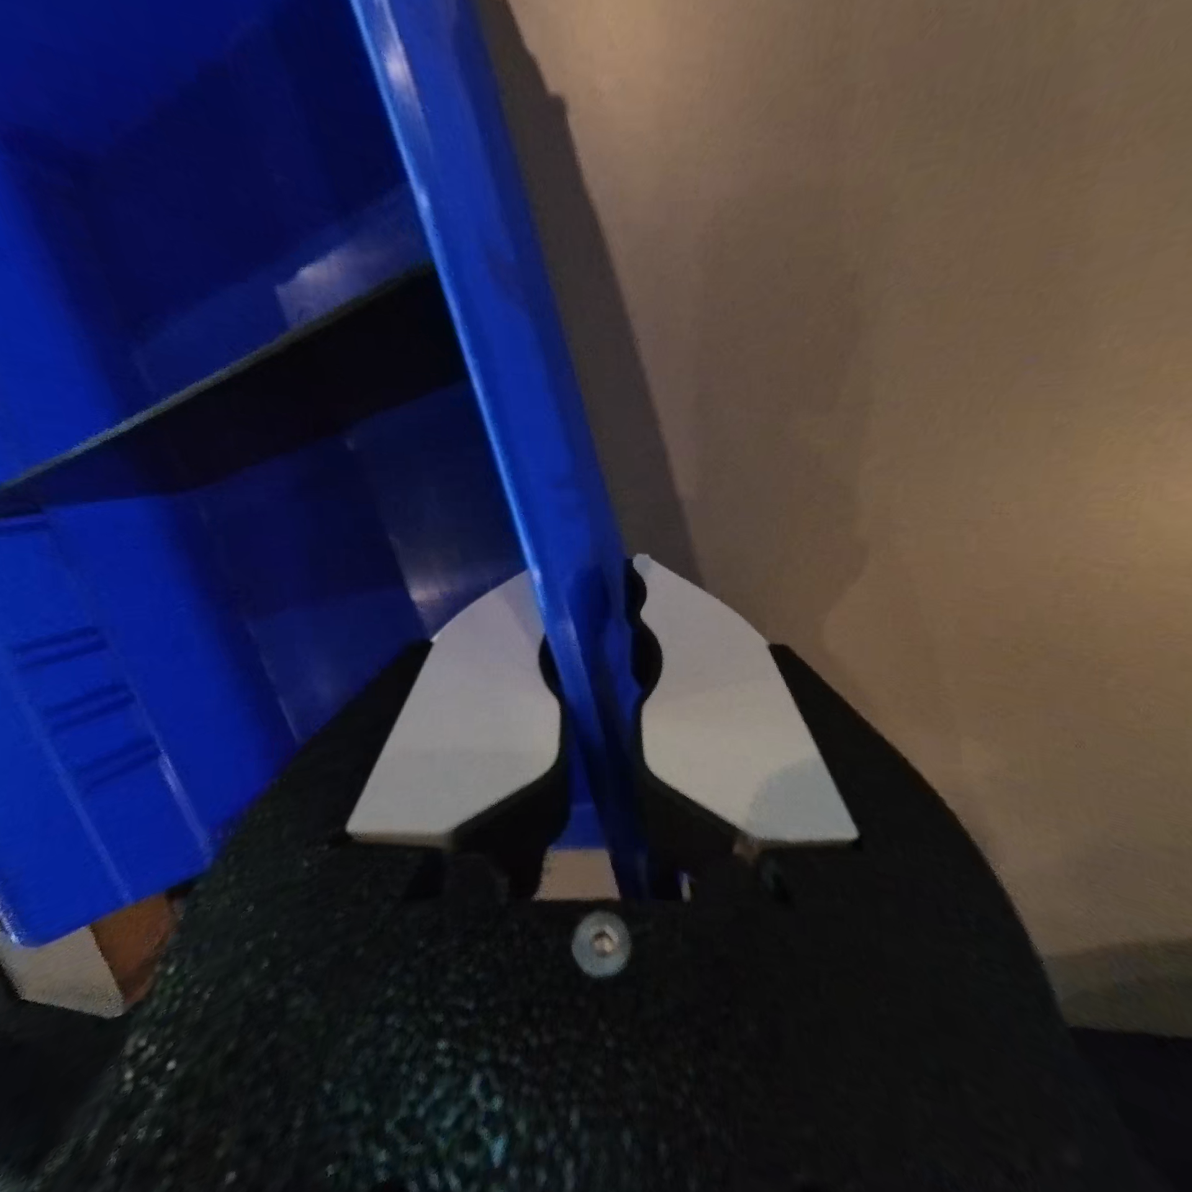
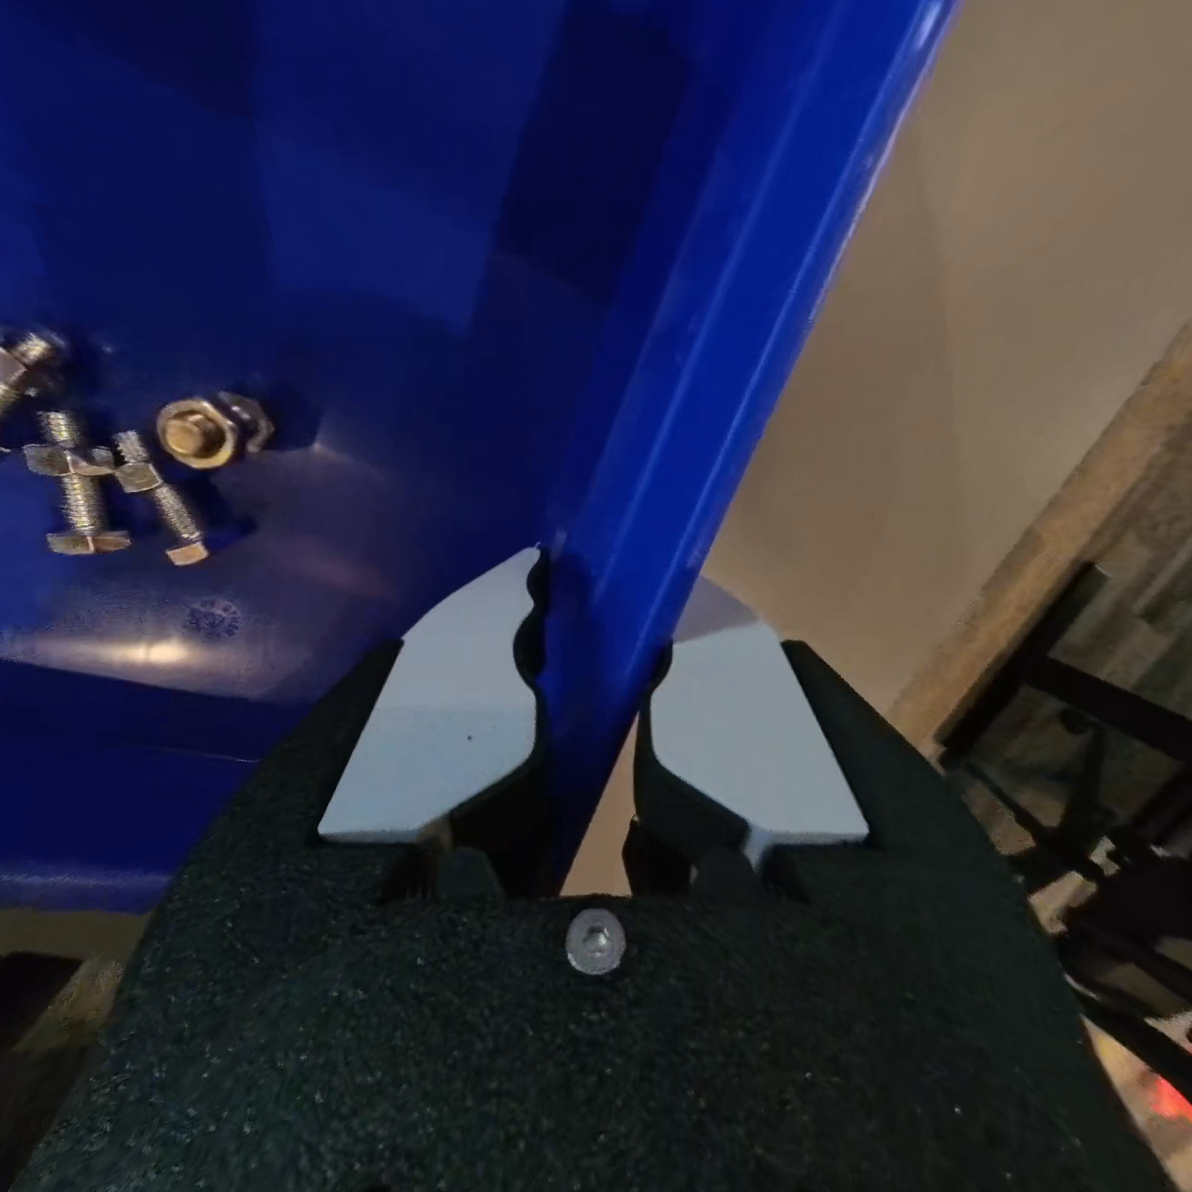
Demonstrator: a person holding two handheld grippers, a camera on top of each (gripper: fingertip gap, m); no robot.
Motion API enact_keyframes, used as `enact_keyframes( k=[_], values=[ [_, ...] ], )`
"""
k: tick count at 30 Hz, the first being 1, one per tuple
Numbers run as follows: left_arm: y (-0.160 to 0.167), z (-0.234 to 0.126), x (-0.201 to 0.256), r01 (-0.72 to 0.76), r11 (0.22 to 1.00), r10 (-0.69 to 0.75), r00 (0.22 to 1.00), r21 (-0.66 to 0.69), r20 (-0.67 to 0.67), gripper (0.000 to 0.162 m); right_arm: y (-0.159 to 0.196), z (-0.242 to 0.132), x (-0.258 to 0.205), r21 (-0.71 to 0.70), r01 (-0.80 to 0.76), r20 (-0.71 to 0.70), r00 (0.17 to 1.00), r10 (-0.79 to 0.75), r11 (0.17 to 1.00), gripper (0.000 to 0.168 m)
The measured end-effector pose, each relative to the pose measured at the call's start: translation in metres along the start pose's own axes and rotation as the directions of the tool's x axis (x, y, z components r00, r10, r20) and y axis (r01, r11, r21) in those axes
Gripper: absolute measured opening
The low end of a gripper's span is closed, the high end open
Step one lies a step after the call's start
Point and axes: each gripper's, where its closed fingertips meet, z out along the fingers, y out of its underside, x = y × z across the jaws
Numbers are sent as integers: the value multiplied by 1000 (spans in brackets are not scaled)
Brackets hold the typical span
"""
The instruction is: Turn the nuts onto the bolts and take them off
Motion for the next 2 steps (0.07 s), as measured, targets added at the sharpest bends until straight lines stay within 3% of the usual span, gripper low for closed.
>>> enact_keyframes(
  k=[1, 2],
  values=[
    [0, 0, 1, 7, 1000, -7, 1000, -2, -10, 13, -1, 0, 0, -2, -1, 7, 1000, 1, 1000, 24],
    [0, 0, 1, 11, 1000, -11, 1000, -3, -17, 12, -2, 0, -1, 1, -5, 19, 1000, 5, 1000, 23]
  ],
)
